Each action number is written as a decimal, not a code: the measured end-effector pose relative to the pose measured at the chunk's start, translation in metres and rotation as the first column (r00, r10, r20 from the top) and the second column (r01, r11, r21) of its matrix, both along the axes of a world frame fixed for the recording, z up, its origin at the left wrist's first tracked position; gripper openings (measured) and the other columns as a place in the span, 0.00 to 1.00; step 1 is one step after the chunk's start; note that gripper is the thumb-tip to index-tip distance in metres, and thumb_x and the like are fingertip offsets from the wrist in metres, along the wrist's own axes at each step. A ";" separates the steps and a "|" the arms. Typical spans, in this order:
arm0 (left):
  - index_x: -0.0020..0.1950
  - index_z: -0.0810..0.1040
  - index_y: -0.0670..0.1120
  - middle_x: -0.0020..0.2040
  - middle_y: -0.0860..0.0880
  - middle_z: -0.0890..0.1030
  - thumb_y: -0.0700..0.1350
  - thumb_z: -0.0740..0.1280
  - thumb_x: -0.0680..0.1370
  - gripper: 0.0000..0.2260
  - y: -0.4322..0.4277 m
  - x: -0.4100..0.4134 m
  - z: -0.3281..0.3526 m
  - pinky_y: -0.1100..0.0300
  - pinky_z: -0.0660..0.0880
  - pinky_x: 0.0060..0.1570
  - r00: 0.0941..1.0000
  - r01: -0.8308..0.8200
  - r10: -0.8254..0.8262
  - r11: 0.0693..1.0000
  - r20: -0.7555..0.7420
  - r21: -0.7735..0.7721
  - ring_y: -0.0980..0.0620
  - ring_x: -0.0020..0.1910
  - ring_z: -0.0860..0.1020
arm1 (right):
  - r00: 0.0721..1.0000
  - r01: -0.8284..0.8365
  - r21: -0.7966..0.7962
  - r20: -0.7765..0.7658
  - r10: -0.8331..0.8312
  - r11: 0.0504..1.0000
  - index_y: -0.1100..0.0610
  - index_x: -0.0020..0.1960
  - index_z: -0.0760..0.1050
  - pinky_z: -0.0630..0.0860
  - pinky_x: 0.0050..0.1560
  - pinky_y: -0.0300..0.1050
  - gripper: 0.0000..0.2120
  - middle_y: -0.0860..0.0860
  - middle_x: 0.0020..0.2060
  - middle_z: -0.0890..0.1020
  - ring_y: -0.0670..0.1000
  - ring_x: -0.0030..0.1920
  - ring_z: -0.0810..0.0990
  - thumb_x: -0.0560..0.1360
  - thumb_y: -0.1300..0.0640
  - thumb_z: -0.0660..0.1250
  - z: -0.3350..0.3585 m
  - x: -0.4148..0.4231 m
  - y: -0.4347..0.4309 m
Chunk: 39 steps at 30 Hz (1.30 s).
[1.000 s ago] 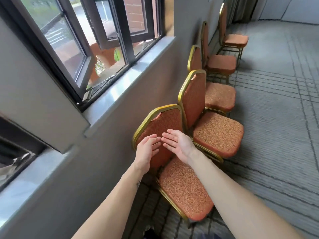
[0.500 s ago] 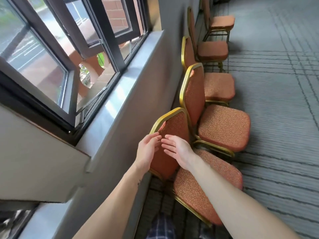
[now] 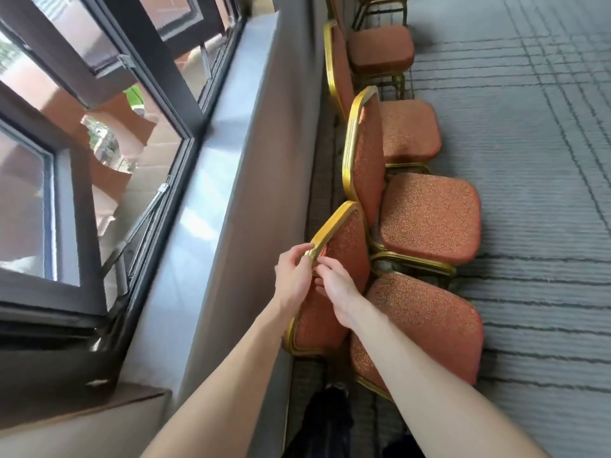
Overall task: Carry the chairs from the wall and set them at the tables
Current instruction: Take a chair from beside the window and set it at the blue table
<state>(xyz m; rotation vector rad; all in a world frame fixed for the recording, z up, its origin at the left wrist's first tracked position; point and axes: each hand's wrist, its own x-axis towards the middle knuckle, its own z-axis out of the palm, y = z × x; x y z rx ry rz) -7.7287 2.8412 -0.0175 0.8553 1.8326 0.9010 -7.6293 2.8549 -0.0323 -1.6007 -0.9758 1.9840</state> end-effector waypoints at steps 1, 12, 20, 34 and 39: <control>0.63 0.78 0.53 0.58 0.54 0.79 0.46 0.59 0.82 0.13 0.002 -0.001 -0.001 0.62 0.76 0.54 0.999 -0.006 0.007 1.000 0.048 -0.021 0.58 0.57 0.78 | 1.000 0.012 -0.009 0.029 -0.011 1.000 0.47 0.73 0.67 0.72 0.68 0.53 0.20 0.47 0.66 0.74 0.50 0.65 0.73 0.81 0.50 0.58 -0.003 -0.003 0.002; 0.56 0.82 0.59 0.55 0.51 0.82 0.46 0.58 0.78 0.15 0.016 -0.008 -0.005 0.49 0.74 0.64 0.992 0.091 -0.086 0.994 0.089 -0.058 0.54 0.54 0.81 | 0.959 0.147 0.017 0.243 -0.146 0.989 0.49 0.54 0.80 0.78 0.58 0.54 0.19 0.51 0.52 0.80 0.53 0.55 0.78 0.68 0.44 0.60 -0.016 -0.035 0.003; 0.56 0.78 0.64 0.45 0.61 0.82 0.38 0.50 0.68 0.29 0.016 0.010 0.013 0.49 0.61 0.69 0.818 0.519 -0.485 0.854 -0.308 0.035 0.59 0.55 0.75 | 0.816 0.187 0.142 0.528 -0.235 0.972 0.54 0.57 0.79 0.74 0.62 0.56 0.18 0.54 0.55 0.76 0.57 0.60 0.73 0.73 0.44 0.67 0.002 0.005 -0.010; 0.63 0.71 0.65 0.45 0.65 0.69 0.47 0.61 0.70 0.23 0.045 0.172 0.053 0.51 0.57 0.50 0.128 0.971 -0.599 0.239 -0.790 -0.024 0.52 0.50 0.65 | 0.645 0.374 0.357 0.564 -0.517 0.856 0.54 0.49 0.78 0.74 0.57 0.55 0.15 0.53 0.50 0.77 0.58 0.55 0.76 0.67 0.47 0.65 0.061 0.168 -0.069; 0.63 0.73 0.64 0.51 0.53 0.65 0.49 0.64 0.72 0.21 0.042 0.236 0.056 0.48 0.61 0.52 0.007 0.991 -0.517 0.120 -0.856 -0.064 0.47 0.50 0.64 | 0.567 0.421 0.388 0.594 -0.571 0.820 0.59 0.53 0.78 0.72 0.58 0.51 0.18 0.57 0.53 0.77 0.60 0.58 0.75 0.71 0.47 0.65 0.075 0.218 -0.091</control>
